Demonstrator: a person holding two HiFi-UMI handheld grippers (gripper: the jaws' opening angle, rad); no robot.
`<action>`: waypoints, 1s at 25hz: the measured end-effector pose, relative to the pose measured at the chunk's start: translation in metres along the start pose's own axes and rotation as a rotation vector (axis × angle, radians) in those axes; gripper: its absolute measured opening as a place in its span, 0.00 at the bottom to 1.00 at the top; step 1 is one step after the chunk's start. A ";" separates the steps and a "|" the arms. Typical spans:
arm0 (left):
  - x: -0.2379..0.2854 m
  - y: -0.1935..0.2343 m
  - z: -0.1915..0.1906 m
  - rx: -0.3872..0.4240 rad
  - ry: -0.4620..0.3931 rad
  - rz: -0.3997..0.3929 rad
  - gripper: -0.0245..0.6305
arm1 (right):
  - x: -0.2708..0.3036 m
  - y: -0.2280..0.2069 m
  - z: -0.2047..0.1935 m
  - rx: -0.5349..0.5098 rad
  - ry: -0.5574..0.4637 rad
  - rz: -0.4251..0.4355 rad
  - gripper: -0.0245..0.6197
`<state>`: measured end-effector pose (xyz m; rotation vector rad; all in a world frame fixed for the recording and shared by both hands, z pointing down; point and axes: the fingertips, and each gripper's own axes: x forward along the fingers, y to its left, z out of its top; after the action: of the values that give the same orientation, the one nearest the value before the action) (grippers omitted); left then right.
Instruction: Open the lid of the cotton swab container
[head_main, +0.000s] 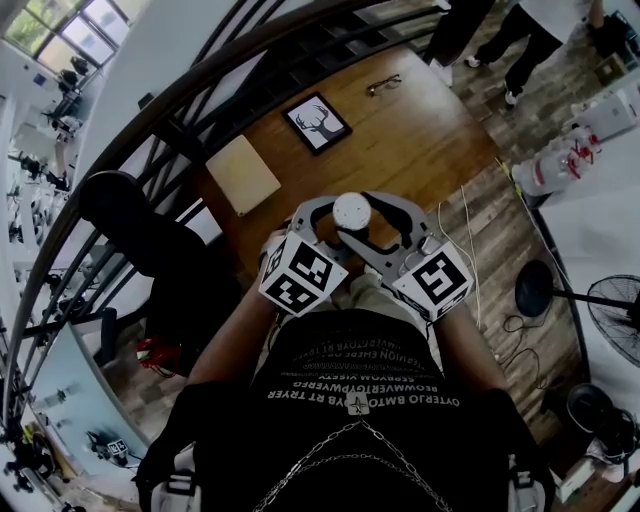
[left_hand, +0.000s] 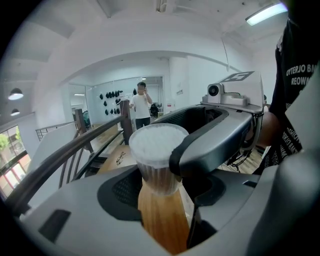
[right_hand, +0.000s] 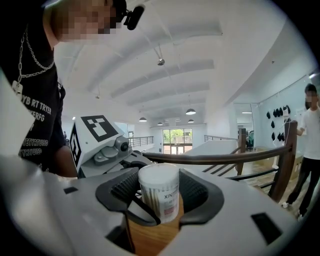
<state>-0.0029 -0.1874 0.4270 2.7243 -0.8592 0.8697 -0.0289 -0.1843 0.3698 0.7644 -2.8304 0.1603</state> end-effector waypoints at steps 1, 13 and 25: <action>0.000 0.000 -0.001 -0.004 0.003 -0.006 0.45 | 0.001 0.001 -0.001 0.001 0.001 0.000 0.44; 0.003 0.002 -0.013 -0.009 0.076 -0.034 0.42 | 0.006 0.002 -0.005 -0.092 0.004 -0.023 0.42; 0.005 0.009 -0.010 -0.007 0.016 -0.021 0.44 | -0.010 -0.005 0.013 0.028 -0.125 0.013 0.45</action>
<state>-0.0091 -0.1945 0.4378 2.7113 -0.8282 0.8819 -0.0199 -0.1853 0.3555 0.7877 -2.9572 0.1593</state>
